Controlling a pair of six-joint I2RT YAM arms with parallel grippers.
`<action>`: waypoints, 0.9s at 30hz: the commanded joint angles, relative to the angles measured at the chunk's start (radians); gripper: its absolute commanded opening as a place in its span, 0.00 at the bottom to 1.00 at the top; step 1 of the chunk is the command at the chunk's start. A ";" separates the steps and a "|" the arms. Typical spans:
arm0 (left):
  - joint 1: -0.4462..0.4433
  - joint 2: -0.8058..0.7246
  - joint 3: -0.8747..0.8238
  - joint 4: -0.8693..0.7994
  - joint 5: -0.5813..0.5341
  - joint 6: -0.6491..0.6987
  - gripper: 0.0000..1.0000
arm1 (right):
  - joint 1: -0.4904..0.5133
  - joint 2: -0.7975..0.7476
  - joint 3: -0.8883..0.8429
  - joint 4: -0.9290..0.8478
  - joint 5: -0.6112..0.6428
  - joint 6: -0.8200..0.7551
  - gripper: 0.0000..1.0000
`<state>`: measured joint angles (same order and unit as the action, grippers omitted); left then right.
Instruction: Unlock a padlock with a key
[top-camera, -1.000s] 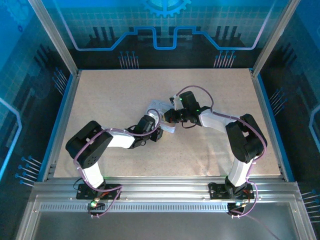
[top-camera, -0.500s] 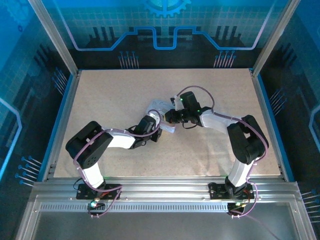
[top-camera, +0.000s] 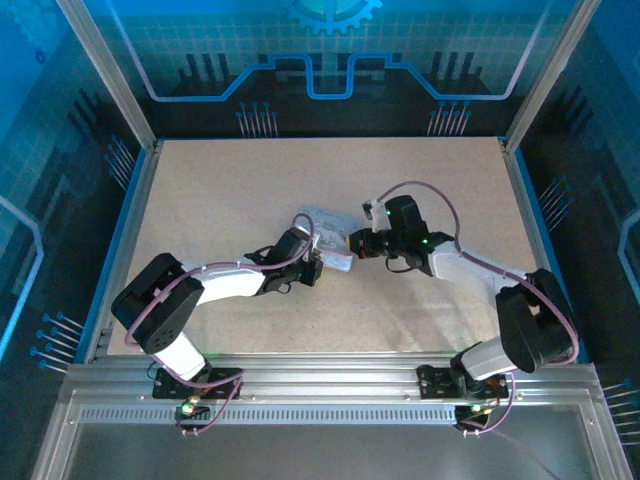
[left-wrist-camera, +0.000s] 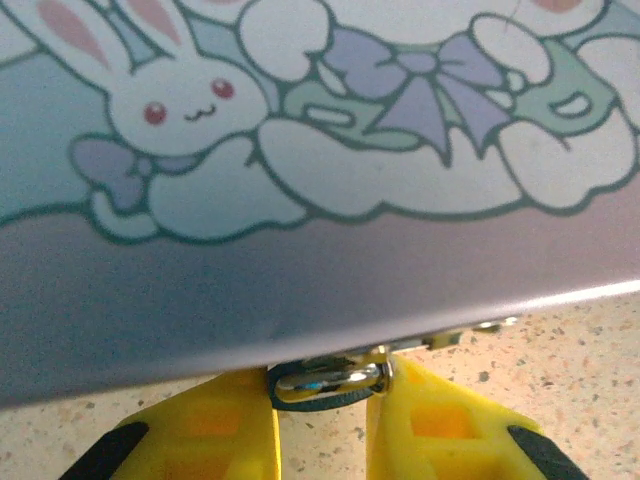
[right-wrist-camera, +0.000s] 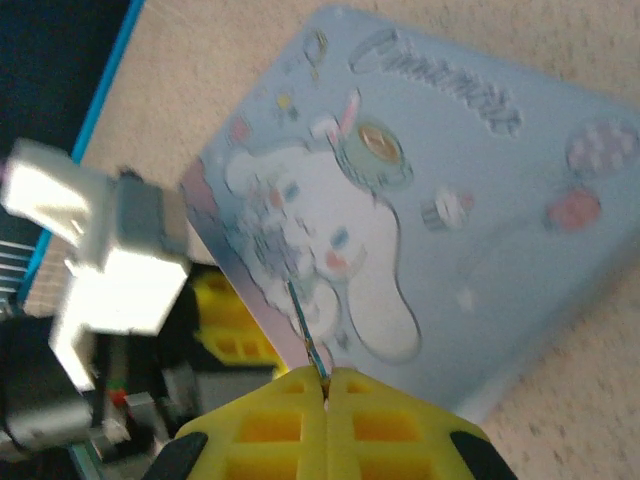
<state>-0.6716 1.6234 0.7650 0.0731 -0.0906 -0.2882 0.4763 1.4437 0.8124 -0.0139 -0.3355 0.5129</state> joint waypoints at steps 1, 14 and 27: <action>-0.006 -0.046 0.066 -0.109 0.049 -0.080 0.20 | -0.005 -0.069 -0.084 0.022 0.017 -0.019 0.00; -0.005 -0.071 0.188 -0.292 0.154 -0.280 0.20 | 0.137 -0.231 -0.360 0.274 0.161 -0.037 0.00; -0.005 -0.063 0.211 -0.254 0.247 -0.426 0.20 | 0.270 -0.075 -0.421 0.550 0.284 -0.165 0.00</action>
<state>-0.6716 1.5883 0.9310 -0.1986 0.1017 -0.6609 0.7334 1.3403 0.4034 0.4103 -0.0875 0.4057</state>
